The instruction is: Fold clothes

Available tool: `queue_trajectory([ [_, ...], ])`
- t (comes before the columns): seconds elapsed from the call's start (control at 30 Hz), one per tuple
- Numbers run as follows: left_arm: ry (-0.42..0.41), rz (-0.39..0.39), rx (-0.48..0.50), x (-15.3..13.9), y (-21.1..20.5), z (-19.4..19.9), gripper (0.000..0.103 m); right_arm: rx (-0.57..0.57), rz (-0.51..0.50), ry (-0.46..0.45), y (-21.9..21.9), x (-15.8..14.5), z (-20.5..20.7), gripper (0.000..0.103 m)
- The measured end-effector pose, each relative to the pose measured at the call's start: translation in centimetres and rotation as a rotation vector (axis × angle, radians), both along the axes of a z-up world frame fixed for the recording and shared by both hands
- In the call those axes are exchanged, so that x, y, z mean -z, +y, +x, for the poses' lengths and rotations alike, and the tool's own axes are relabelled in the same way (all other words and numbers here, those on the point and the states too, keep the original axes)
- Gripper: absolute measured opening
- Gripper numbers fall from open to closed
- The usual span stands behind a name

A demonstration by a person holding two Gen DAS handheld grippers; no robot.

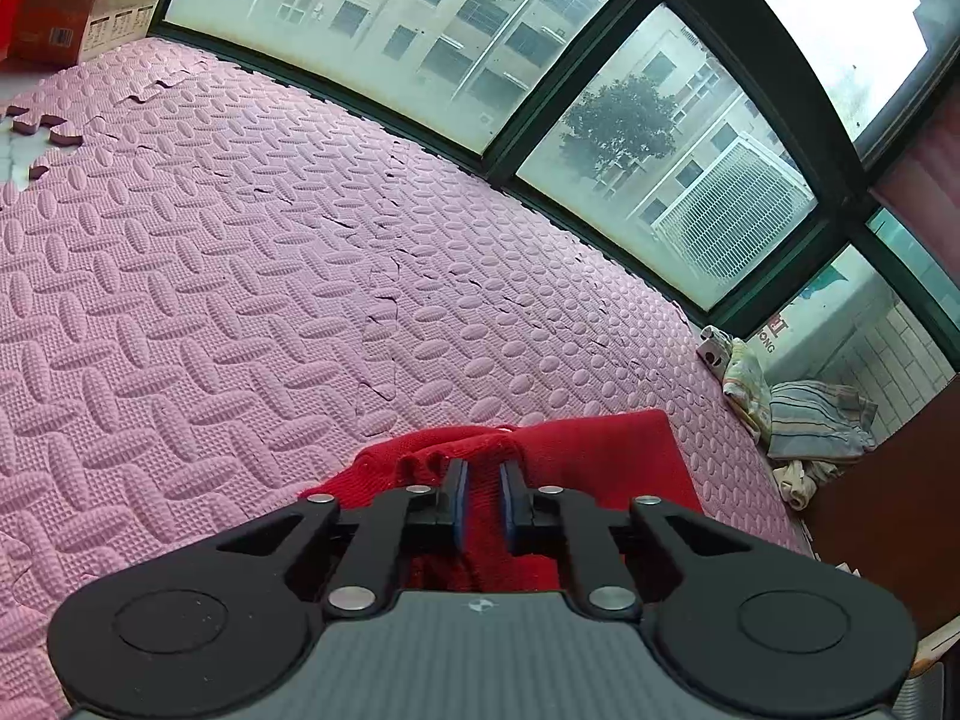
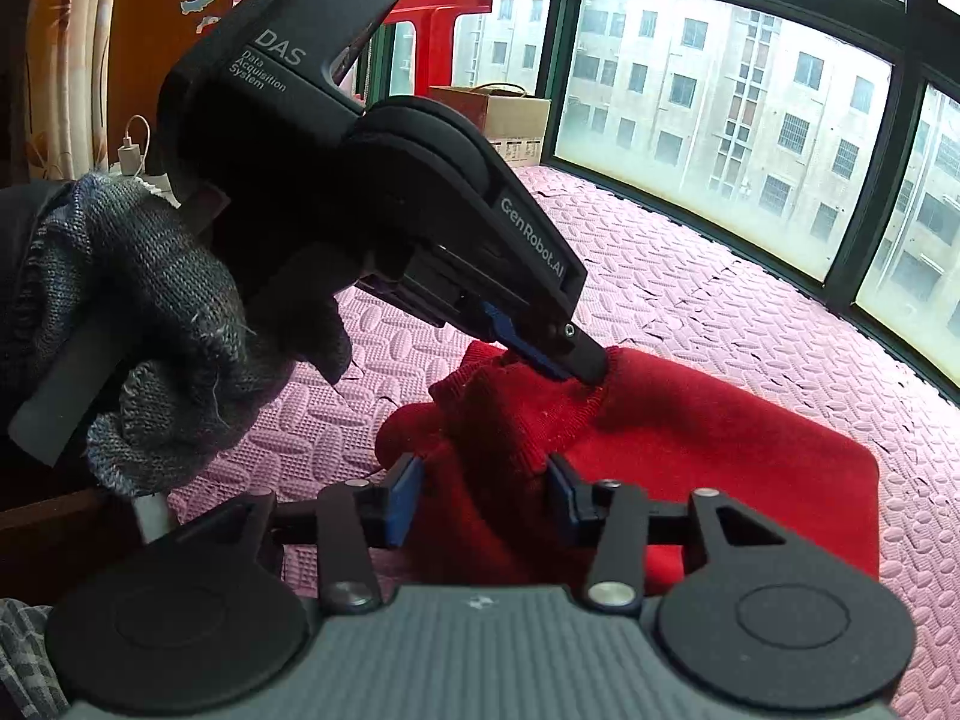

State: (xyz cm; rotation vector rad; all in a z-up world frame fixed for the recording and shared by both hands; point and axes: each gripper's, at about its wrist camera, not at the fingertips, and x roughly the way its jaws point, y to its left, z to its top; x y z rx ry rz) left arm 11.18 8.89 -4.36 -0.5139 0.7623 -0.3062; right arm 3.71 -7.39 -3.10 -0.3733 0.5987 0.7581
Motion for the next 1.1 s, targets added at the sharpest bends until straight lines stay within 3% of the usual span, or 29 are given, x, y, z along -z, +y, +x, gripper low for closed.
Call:
queue_trajectory([
  [0.03, -0.012, 0.008, 0.008, -0.5, -0.2, -0.2, 0.016, 0.006, 0.017, 0.009, -0.4, -0.4, 0.1, 0.046],
  [0.17, -0.038, 0.013, 0.009, -1.9, -0.8, -1.0, 0.041, 0.034, 0.098, 0.059, -2.8, -2.6, 0.9, 0.045],
  [0.37, -0.016, 0.024, -0.064, -2.6, -1.0, -0.9, 0.049, 0.1, 0.167, 0.092, -7.0, -4.7, 2.3, 0.046],
  [0.47, -0.013, 0.051, -0.106, -2.7, -1.0, -0.8, 0.053, 0.215, 0.189, 0.11, -10.5, -4.8, 4.4, 0.046],
  [0.6, 0.013, 0.074, -0.116, -2.0, -1.2, -0.7, 0.057, 0.338, 0.175, 0.124, -13.9, -3.6, 6.5, 0.046],
  [0.8, 0.065, 0.093, -0.109, -0.3, -1.5, -1.0, 0.06, 0.472, 0.221, 0.264, -17.4, 0.6, 11.2, 0.046],
  [0.9, 0.069, 0.106, -0.111, 0.0, -1.4, -1.3, 0.063, 0.479, 0.288, 0.325, -18.7, 2.0, 12.3, 0.046],
  [1.1, 0.101, 0.104, -0.134, 0.6, -0.9, -1.9, 0.069, 0.461, 0.342, 0.361, -19.1, 2.9, 13.1, 0.049],
])
